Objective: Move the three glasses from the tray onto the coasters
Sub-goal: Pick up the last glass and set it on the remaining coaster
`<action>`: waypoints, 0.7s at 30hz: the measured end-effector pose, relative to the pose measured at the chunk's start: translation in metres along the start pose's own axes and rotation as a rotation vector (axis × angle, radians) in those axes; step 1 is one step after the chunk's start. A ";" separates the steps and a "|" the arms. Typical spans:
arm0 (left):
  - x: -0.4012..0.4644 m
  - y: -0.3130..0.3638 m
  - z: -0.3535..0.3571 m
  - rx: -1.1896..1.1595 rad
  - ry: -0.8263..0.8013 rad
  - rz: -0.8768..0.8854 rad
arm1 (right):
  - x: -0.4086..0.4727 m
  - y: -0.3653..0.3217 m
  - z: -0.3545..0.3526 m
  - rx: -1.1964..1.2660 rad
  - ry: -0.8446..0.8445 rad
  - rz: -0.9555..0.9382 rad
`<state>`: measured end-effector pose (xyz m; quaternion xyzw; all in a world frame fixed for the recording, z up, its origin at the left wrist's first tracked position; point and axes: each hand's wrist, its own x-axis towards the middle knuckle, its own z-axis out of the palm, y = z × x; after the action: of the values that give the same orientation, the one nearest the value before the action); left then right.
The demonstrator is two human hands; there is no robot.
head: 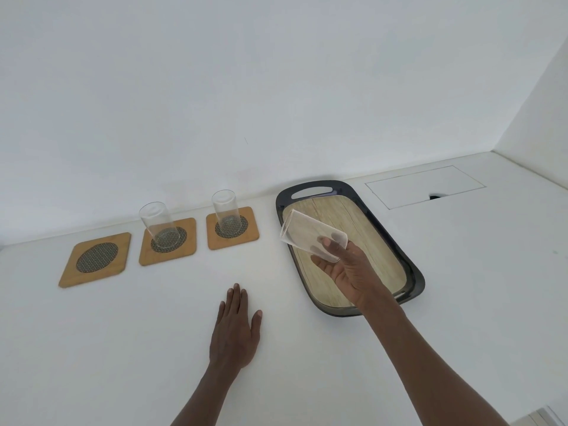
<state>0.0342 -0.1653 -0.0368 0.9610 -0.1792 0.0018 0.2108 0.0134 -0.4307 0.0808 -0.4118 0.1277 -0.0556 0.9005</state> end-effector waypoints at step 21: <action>0.001 -0.005 0.004 0.021 -0.011 0.007 | 0.009 0.013 0.023 0.089 -0.032 0.012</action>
<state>0.0368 -0.1635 -0.0424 0.9625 -0.1837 -0.0009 0.1997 0.0283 -0.4071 0.0840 -0.3713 0.1130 -0.0493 0.9203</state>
